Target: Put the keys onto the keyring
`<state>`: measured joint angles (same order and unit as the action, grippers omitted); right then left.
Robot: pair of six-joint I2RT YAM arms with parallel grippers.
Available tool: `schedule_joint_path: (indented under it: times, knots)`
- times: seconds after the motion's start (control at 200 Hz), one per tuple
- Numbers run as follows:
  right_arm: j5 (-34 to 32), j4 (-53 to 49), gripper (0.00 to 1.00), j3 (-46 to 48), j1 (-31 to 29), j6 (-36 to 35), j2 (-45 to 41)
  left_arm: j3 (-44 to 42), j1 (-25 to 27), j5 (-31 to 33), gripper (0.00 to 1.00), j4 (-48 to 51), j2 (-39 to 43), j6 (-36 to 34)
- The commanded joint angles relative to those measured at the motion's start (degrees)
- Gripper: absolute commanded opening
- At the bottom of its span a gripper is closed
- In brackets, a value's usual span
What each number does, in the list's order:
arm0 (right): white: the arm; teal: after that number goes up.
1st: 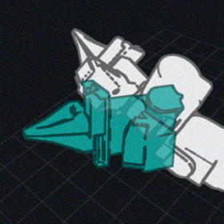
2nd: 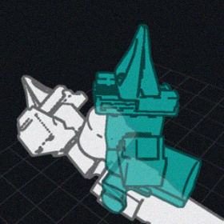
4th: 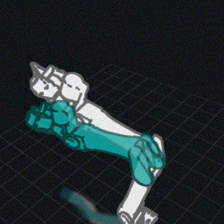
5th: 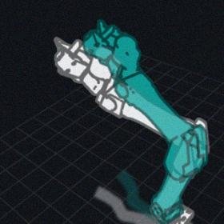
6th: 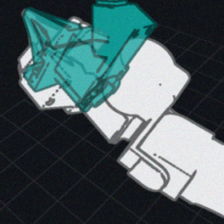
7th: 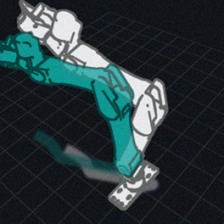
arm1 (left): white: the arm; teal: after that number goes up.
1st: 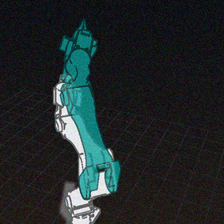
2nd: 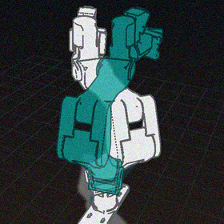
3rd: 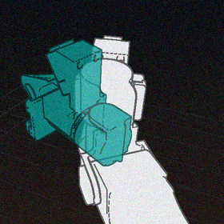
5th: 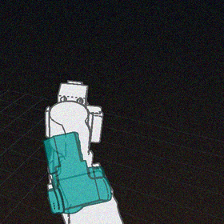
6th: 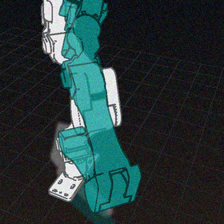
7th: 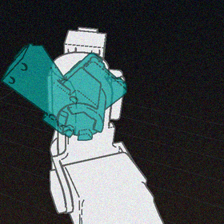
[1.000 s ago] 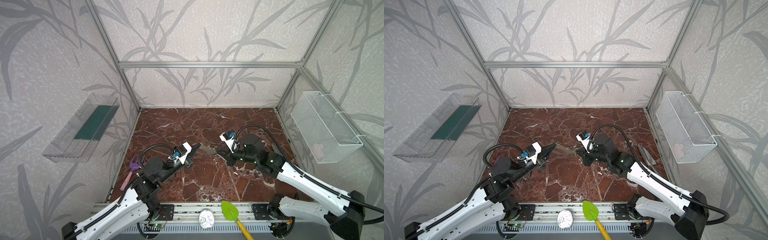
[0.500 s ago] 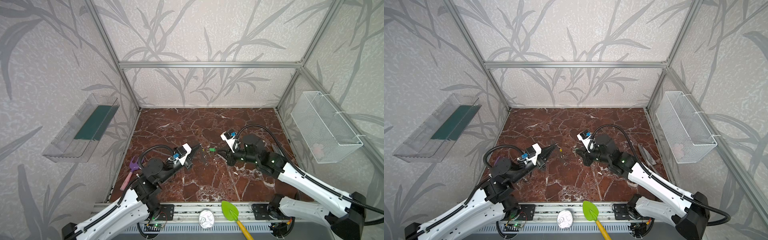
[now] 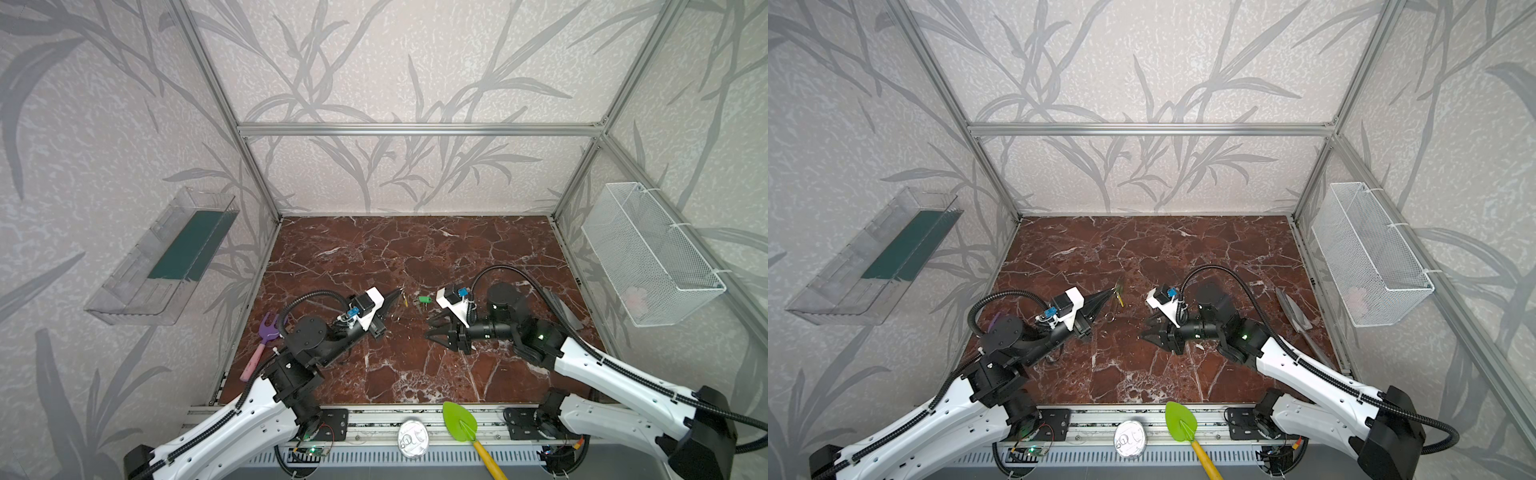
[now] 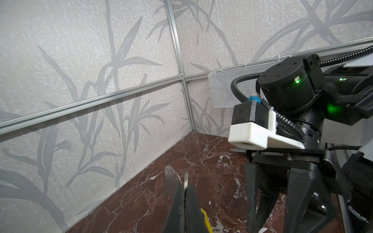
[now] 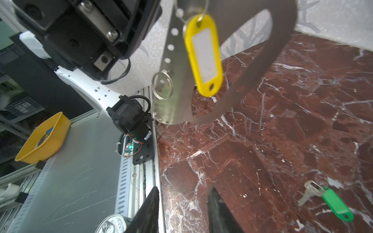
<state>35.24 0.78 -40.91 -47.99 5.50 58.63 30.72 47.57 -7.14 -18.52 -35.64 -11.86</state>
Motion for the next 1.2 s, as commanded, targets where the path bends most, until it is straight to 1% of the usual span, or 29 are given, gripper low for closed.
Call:
schedule_joint_path:
  times: [0.0, 0.16, 0.28, 0.475, 0.84, 0.94, 1.095, 1.195]
  knots:
    - [0.4, 5.0, 0.41, 0.3, -2.2, -0.8, 1.4, 1.2, 0.0, 0.9, 0.00, -3.3, 0.0, 0.4]
    - [-3.1, 6.8, 0.44, 0.0, -4.5, -1.5, 3.4, 1.1, 0.0, 1.2, 0.00, -4.6, -0.6, 1.1]
    - [-3.5, 7.5, 0.45, -1.0, -4.7, -2.2, 5.5, 1.4, 0.0, 0.9, 0.00, -4.6, -1.2, 1.2]
    - [-6.0, 8.6, 0.45, -1.8, -4.6, -3.2, 7.6, 1.8, 0.0, 0.5, 0.00, -4.4, -1.3, 1.4]
    - [-6.9, 8.0, 0.37, -2.3, -4.6, -4.1, 6.8, 1.9, 0.0, 0.4, 0.00, -3.8, -1.3, 1.1]
    - [-6.9, 7.0, 0.33, -2.7, -4.7, -4.6, 6.3, 1.9, 0.0, 0.5, 0.00, -3.7, -1.2, 1.0]
    - [-6.7, 6.0, 0.24, -2.9, -4.6, -4.8, 5.7, 1.9, 0.0, 0.5, 0.00, -3.6, -1.3, 0.9]
    - [-6.4, 6.0, 0.22, -3.2, -4.7, -4.8, 6.0, 1.9, 0.0, 0.4, 0.00, -3.6, -1.3, 1.0]
